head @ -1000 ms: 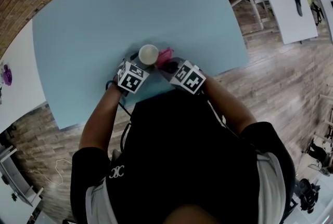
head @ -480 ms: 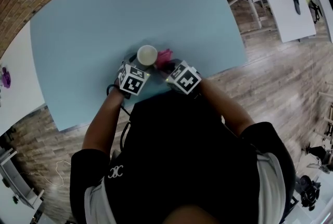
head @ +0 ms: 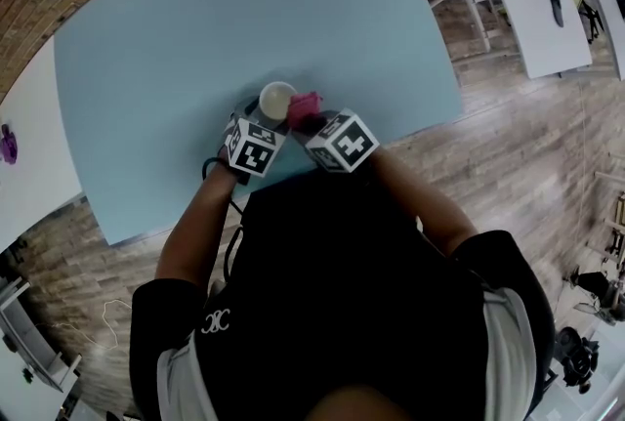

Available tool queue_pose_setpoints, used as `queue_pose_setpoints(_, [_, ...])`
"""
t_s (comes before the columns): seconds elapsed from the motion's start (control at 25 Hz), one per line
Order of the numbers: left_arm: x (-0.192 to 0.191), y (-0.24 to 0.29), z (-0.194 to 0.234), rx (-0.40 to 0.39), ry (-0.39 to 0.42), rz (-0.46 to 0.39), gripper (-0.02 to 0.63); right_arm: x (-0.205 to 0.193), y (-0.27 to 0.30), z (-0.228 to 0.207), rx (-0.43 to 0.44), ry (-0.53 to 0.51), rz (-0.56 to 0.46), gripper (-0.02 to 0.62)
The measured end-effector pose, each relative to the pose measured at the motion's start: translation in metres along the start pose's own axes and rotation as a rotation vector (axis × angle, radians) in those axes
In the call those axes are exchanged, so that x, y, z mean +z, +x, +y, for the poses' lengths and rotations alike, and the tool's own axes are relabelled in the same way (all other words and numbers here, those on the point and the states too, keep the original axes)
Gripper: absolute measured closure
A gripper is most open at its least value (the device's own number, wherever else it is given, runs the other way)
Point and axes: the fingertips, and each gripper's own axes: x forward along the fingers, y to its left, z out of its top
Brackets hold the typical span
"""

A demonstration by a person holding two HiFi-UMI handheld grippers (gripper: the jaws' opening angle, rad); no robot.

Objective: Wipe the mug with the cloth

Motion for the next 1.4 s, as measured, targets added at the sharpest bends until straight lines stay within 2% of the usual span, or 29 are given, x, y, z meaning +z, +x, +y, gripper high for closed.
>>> queue_pose_setpoints(0.16, [0.000, -0.001, -0.001, 0.007, -0.013, 0.004, 0.238, -0.007, 0.002, 0.002, 0.031, 0.100, 0.027, 0.557])
queue_pose_setpoints(0.4, [-0.001, -0.001, 0.001, 0.017, -0.047, 0.010, 0.239, -0.015, 0.007, 0.000, 0.015, 0.096, 0.028, 0.558])
queue_pose_setpoints(0.6, [-0.001, -0.002, 0.000, 0.016, -0.059, 0.016, 0.241, -0.037, 0.017, -0.008, -0.033, 0.077, 0.114, 0.557])
queue_pose_setpoints(0.76, [-0.004, -0.003, 0.003, 0.017, -0.054, 0.028, 0.242, -0.026, 0.036, 0.001, 0.005, 0.073, 0.069, 0.557])
queue_pose_setpoints(1.08, [-0.002, -0.002, 0.001, 0.045, -0.088, 0.036, 0.244, -0.038, 0.049, -0.008, 0.021, 0.109, 0.066, 0.557])
queue_pose_setpoints(1.24, [-0.008, -0.004, 0.004, 0.061, -0.073, 0.060, 0.260, -0.048, 0.052, -0.024, 0.008, 0.168, 0.097, 0.557])
queue_pose_setpoints(1.4, [-0.014, -0.007, 0.005, 0.073, -0.023, 0.074, 0.308, -0.044, 0.045, -0.035, -0.023, 0.175, 0.076, 0.557])
